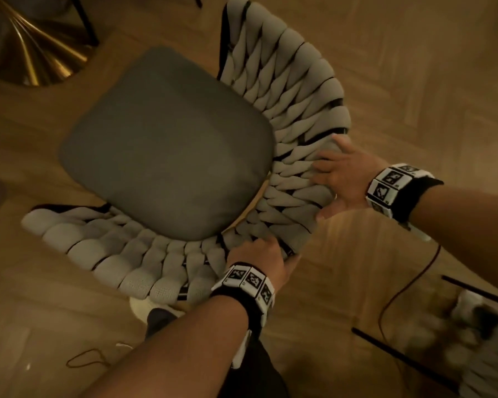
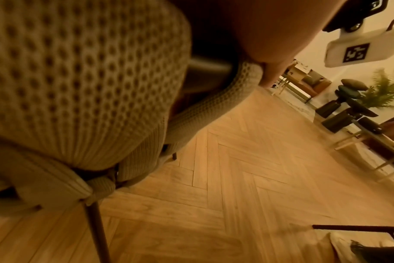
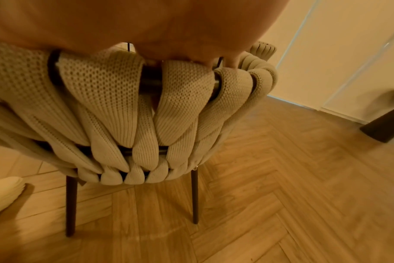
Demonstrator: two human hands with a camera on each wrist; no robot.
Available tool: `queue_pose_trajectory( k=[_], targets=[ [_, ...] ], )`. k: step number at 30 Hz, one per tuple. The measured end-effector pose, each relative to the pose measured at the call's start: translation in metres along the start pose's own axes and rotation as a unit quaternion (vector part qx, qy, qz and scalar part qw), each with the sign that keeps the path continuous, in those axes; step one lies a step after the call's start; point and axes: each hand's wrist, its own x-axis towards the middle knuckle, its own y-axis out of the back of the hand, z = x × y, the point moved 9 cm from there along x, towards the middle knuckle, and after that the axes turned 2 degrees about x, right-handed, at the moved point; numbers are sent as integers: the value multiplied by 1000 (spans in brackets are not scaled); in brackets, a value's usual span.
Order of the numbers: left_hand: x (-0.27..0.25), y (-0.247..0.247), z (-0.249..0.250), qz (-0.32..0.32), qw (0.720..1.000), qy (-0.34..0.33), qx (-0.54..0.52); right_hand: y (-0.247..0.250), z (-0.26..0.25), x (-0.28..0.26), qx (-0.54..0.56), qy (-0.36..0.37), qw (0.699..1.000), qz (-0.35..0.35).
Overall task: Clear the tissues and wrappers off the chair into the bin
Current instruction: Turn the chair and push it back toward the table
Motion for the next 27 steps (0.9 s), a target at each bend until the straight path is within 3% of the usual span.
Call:
queue_pose_trajectory(
  k=[5,10,19,23,27],
  targets=[
    [-10,9,-32,-24,999,-18,18,22,-11,10,29,7,999,15],
    [-30,20,-128,-45,997,-3,68,63,-40,51,97,26,994,31],
    [-80,59,-304,11,992,57,116,148,-154,130,77,33,995,50],
    [-90,79,-361,25,987,127,96,189,-202,155,100,41,992,61],
    [-92,106,-406,65,982,137,108,233,-226,186,85,32,992,86]
  ],
)
